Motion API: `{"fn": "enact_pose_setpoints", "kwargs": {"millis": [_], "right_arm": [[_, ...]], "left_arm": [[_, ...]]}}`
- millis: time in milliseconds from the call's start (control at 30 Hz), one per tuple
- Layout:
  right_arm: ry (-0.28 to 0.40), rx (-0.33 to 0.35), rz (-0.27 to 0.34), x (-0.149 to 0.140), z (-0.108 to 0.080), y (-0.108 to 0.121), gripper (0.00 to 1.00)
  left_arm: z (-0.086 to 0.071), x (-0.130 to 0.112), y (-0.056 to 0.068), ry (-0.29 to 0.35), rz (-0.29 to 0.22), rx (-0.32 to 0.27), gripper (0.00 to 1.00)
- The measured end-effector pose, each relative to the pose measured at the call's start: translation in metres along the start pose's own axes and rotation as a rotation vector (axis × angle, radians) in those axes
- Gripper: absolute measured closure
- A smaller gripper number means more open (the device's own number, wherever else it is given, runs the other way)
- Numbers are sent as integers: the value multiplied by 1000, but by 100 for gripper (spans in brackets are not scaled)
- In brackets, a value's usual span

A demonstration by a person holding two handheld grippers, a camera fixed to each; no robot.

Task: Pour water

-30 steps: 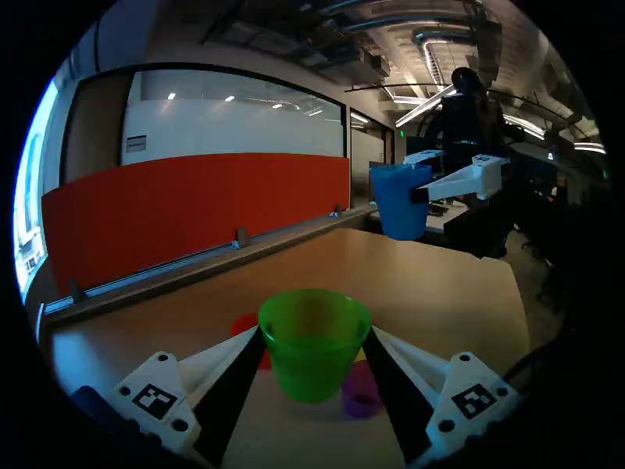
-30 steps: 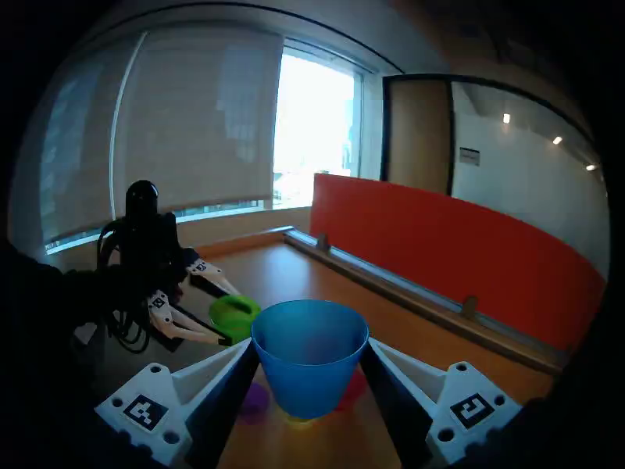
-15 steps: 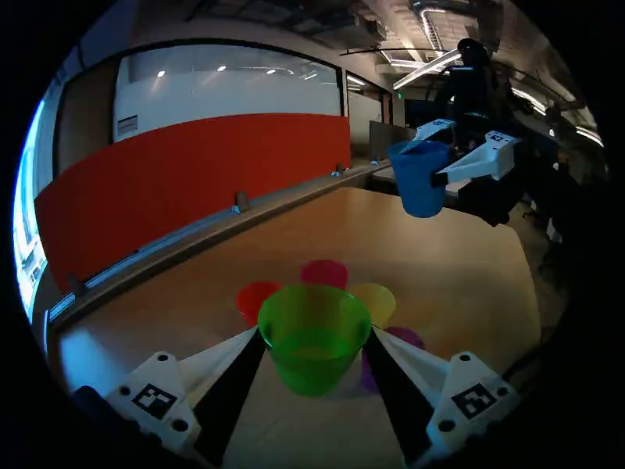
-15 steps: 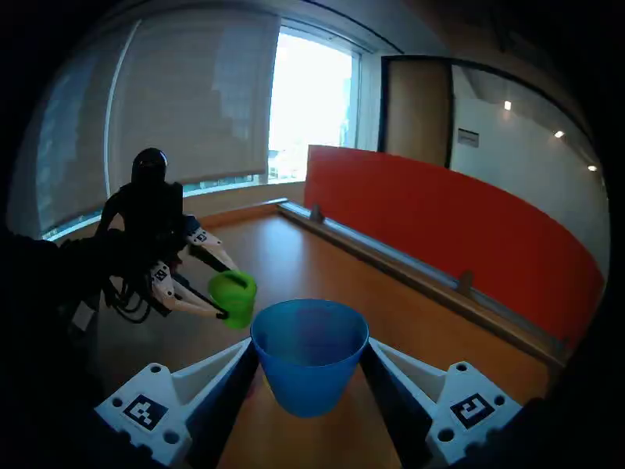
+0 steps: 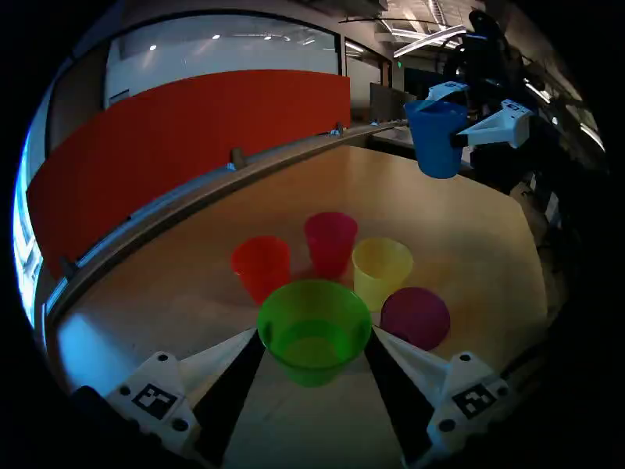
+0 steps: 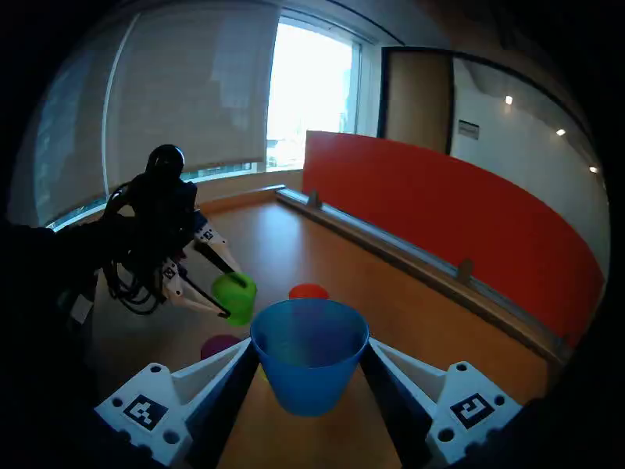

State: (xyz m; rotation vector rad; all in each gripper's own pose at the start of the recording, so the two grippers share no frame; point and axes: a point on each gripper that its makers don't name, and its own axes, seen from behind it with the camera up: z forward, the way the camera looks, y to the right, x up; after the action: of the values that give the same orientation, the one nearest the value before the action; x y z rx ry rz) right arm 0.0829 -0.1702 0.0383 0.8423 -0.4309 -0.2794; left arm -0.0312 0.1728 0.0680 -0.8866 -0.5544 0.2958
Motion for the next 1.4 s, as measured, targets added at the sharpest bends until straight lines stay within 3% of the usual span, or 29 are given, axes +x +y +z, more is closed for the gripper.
{"fn": "enact_pose_setpoints", "kwargs": {"millis": [600, 1400], "right_arm": [[-12, -12, 8, -8, 4, 8, 11], [-21, -13, 19, -17, 9, 7, 11]], "left_arm": [[27, -35, -3, -154, 8, -32, 14], [29, -46, -6, -141, -23, -39, 13]]}}
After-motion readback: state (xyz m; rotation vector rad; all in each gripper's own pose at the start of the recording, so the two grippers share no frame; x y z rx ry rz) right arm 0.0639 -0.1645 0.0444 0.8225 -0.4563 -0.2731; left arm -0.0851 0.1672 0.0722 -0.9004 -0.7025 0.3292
